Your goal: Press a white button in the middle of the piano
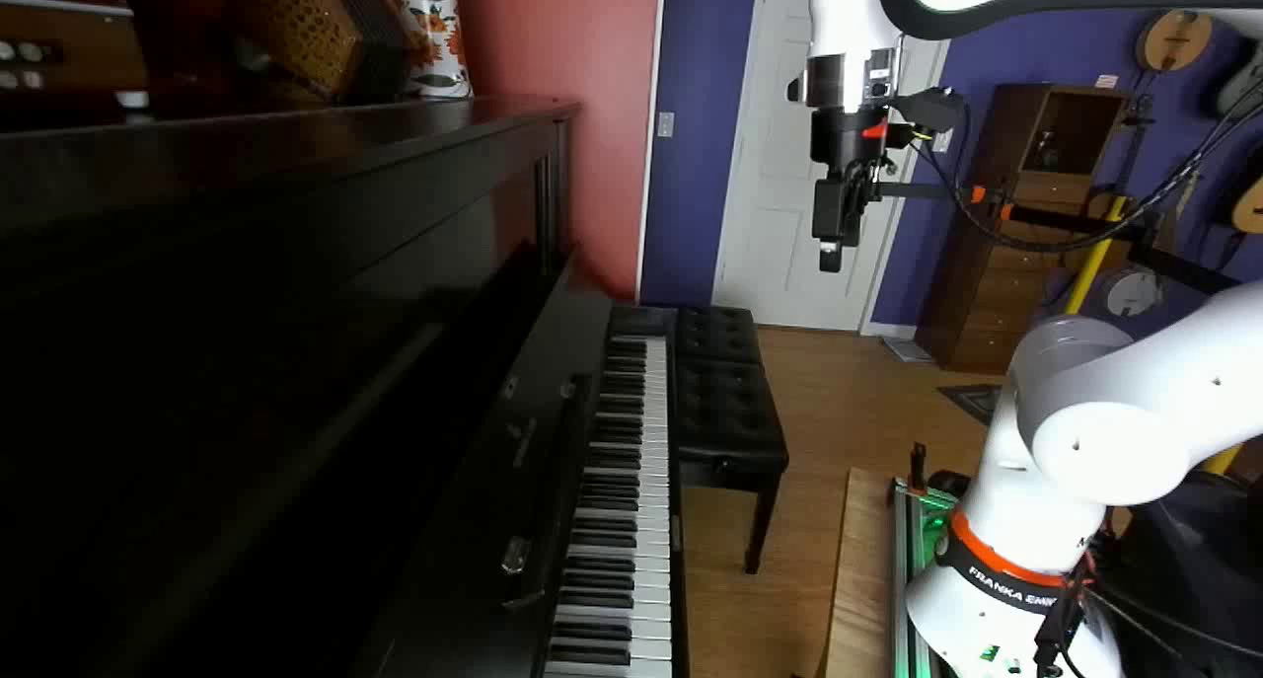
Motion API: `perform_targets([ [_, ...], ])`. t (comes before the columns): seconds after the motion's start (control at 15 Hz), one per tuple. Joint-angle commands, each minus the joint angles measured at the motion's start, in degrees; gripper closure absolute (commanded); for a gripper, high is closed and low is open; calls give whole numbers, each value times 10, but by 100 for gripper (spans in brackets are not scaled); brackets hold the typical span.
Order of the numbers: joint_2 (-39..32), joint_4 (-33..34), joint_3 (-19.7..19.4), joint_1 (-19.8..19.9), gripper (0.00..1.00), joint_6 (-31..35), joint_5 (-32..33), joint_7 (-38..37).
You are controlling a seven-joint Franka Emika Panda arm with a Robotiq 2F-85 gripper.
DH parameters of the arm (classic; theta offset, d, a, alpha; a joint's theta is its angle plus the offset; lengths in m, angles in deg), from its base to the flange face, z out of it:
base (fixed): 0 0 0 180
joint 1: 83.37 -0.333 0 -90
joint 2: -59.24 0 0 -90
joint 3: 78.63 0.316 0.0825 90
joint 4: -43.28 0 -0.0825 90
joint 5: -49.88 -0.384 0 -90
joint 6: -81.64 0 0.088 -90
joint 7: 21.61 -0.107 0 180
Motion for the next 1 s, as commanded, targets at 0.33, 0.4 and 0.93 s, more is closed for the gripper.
perform_targets([
  [0.33, -1, 2, -7, -12, 0, -2, 5, -7],
  [0.4, -11, 0, -9, -14, 0, 3, 2, -4],
  [0.93, -154, -44, -38, -80, 0, 185, -61, 115],
])
